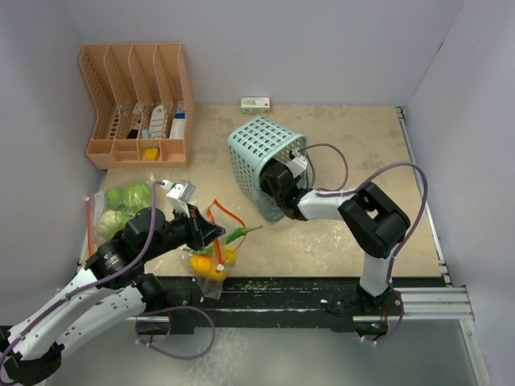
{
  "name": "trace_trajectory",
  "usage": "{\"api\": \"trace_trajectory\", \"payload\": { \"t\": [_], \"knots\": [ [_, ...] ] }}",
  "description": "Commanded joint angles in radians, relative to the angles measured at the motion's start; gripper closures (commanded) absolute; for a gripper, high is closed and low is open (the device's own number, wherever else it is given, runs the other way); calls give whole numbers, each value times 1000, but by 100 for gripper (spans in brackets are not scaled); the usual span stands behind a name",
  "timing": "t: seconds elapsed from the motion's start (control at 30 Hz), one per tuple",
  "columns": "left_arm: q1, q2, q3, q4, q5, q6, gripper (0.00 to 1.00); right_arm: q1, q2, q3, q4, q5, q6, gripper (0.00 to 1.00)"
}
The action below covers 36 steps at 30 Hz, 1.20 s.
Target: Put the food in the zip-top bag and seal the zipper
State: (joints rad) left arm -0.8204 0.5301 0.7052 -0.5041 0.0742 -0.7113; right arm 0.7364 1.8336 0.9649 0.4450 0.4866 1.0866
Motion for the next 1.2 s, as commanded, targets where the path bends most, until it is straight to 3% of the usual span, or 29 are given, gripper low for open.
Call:
{"api": "trace_trajectory", "payload": {
  "t": [0.0, 0.23, 0.37, 0.53, 0.6, 0.73, 0.83, 1.17],
  "knots": [
    [-3, -4, 13, 26, 18, 31, 100, -2, 26, 50, 163, 84, 38, 9],
    [-3, -11, 18, 23, 26, 36, 100, -2, 103, 108, 247, 126, 53, 10],
    [-3, -13, 27, 5, 22, 42, 100, -3, 157, 182, 134, 206, 63, 14],
    [-2, -16, 30, -7, 22, 44, 100, -7, 221, 226, 124, 222, 58, 19],
    [-2, -19, 30, -14, 19, 44, 100, -7, 236, 237, 123, 217, 40, 35],
    [-3, -26, 26, -20, 10, 44, 100, -6, 205, 193, 147, 219, 23, 76],
    [-2, -33, 24, -21, 8, 41, 100, -6, 139, 125, 179, 240, 9, 96],
    [-3, -111, 31, -67, -14, 15, 100, 30, -76, -50, 237, 151, -130, 100]
  ]
}}
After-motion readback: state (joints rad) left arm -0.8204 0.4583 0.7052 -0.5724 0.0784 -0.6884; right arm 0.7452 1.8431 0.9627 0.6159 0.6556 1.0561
